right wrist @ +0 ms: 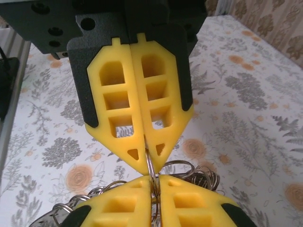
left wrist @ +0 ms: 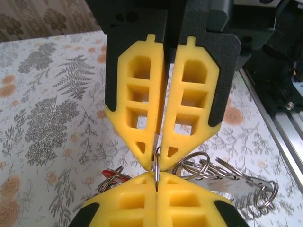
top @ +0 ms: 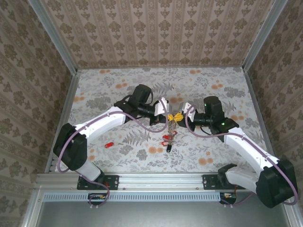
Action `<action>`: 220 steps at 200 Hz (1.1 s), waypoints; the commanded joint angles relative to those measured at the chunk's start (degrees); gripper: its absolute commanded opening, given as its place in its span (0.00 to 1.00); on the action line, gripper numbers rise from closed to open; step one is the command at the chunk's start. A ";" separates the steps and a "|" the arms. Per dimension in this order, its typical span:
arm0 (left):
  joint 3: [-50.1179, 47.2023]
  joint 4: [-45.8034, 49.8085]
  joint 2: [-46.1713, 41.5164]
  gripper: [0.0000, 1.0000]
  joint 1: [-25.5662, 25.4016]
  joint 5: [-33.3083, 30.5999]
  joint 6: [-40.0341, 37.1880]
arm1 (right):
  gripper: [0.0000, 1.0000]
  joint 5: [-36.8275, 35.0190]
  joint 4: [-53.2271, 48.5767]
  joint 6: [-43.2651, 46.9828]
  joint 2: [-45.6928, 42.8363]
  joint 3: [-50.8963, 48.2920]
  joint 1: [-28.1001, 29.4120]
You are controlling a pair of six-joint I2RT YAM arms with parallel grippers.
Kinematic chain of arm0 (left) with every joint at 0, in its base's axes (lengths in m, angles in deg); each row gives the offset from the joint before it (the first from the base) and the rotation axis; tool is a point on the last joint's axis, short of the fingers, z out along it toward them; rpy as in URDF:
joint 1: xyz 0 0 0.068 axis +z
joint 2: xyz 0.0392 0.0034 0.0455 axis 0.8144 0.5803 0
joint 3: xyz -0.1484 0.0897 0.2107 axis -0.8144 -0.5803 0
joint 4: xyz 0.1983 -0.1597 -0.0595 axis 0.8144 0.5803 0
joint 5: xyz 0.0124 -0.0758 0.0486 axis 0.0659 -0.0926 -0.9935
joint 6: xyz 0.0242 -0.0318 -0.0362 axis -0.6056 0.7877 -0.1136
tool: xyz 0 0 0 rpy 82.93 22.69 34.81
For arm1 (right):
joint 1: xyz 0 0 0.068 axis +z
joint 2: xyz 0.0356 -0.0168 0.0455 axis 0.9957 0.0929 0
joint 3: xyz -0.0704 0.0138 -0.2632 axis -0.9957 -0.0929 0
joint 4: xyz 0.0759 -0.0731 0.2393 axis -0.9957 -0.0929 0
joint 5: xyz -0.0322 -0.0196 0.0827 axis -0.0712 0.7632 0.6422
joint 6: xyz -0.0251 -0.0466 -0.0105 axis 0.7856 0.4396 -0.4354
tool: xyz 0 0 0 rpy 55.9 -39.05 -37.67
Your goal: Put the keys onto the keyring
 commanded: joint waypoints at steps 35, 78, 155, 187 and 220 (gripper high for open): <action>-2.17 -10.15 -2.36 0.00 1.17 7.22 5.60 | 0.18 3.38 11.19 -8.24 0.06 -4.81 -1.10; -1.65 -7.80 -2.07 0.00 1.08 5.90 4.31 | 0.15 3.27 9.31 -7.51 -1.06 -3.42 -1.11; 1.14 2.03 -1.73 0.00 0.31 -0.04 -2.21 | 0.14 -3.51 2.10 -4.29 -3.57 -2.38 -1.09; 2.87 6.47 -1.01 0.00 -0.50 -3.52 -4.96 | 0.20 -6.60 3.46 -5.93 -5.45 -2.83 -1.13; 4.83 11.44 -0.07 0.00 -0.85 -6.54 -7.33 | 0.24 -10.15 5.38 -8.90 -6.61 -3.75 -1.15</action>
